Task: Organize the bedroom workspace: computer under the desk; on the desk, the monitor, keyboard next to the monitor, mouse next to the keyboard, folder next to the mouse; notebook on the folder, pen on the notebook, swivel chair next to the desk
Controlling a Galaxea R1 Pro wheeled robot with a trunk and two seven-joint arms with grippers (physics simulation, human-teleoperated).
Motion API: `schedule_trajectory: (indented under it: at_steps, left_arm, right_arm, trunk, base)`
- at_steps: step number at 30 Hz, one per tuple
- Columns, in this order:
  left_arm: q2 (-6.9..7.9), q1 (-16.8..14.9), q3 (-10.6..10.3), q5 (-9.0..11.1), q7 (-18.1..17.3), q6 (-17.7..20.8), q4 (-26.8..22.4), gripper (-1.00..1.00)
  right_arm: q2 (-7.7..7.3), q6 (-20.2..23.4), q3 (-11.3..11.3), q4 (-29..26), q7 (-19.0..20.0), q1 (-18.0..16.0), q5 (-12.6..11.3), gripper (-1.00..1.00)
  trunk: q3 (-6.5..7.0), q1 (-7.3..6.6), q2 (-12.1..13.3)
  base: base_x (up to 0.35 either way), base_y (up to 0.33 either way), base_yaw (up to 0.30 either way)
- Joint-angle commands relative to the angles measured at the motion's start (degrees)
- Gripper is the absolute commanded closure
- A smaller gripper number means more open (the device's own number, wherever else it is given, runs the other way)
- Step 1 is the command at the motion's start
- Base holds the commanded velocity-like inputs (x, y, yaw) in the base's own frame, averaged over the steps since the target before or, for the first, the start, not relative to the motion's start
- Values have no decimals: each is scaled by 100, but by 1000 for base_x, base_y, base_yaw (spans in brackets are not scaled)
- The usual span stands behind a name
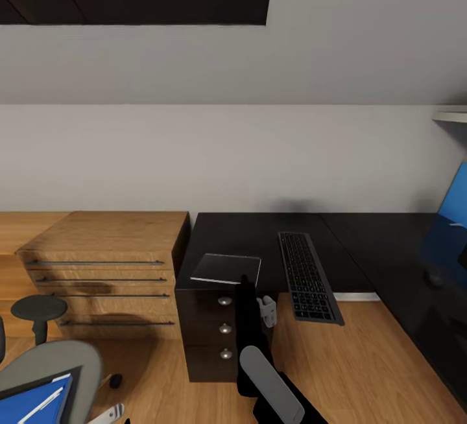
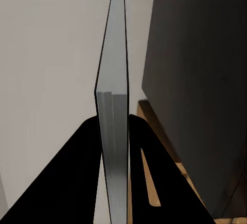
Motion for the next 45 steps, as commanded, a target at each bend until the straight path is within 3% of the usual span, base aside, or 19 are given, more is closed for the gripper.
schedule_trajectory:
  at_steps: [1,22,39,45]
  left_arm:
    - [6,0,-15,34,43,15,-11,-100]
    - [5,0,-18,34,43,15,-13,-100]
    - [7,0,-15,51,43,24,-8,-100]
    - [-106,0,-23,9,17,6,-20,-100]
  right_arm:
    - [0,-27,9,-4,-12,-7,10,100]
    - [0,-27,8,-4,-13,-2,-5,100]
    - [0,-12,10,21,-10,-2,-24,100]
    - [0,-121,56,216,-9,-9,54,100]
  trunk:
    - [-23,23,-45]
    - [-400,484,-887]
    - [-400,484,-887]
    - [-400,484,-887]
  base:
    - [0,0,0]
    - [0,0,0]
    - [0,0,0]
    - [0,0,0]
